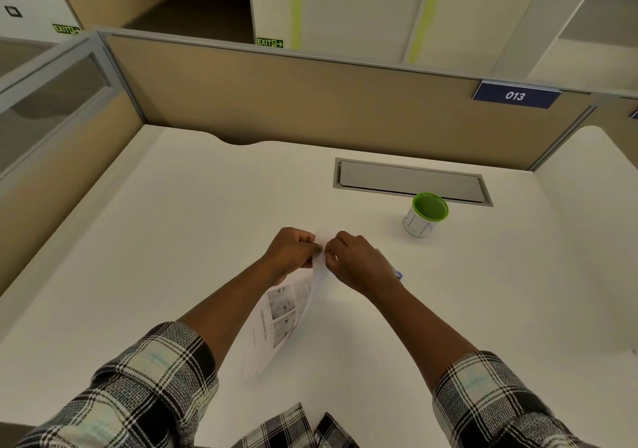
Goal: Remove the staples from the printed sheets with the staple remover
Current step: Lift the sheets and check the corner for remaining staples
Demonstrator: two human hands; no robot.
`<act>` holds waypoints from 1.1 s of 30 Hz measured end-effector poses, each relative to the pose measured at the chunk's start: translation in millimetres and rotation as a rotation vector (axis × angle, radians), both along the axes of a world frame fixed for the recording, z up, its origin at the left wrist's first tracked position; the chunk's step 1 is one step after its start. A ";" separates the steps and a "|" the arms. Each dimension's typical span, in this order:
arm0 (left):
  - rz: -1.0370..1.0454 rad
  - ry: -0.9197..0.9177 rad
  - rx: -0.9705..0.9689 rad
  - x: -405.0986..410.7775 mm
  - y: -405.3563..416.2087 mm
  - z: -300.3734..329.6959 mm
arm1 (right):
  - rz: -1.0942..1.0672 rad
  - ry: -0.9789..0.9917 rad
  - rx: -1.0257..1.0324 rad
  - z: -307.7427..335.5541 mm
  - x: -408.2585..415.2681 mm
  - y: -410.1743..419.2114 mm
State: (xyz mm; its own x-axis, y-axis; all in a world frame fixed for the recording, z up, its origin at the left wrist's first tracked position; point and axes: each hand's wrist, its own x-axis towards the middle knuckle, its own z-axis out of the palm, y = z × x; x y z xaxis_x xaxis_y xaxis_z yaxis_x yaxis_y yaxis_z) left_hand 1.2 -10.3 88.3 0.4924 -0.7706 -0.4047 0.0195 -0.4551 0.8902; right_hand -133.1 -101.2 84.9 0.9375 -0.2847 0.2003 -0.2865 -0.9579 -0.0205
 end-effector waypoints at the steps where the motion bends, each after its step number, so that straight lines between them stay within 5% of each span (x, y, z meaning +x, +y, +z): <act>1: 0.001 -0.006 0.004 0.4 0.7 -0.5 | 0.053 0.043 -0.060 -4.8 -1.3 -1.9; 25: -0.054 -0.109 0.003 -5.2 6.9 0.4 | 0.094 0.111 -0.147 -10.0 -12.5 4.3; 33: 0.028 0.035 -0.040 -8.7 9.1 0.6 | -0.138 0.004 0.308 -0.8 -14.3 12.8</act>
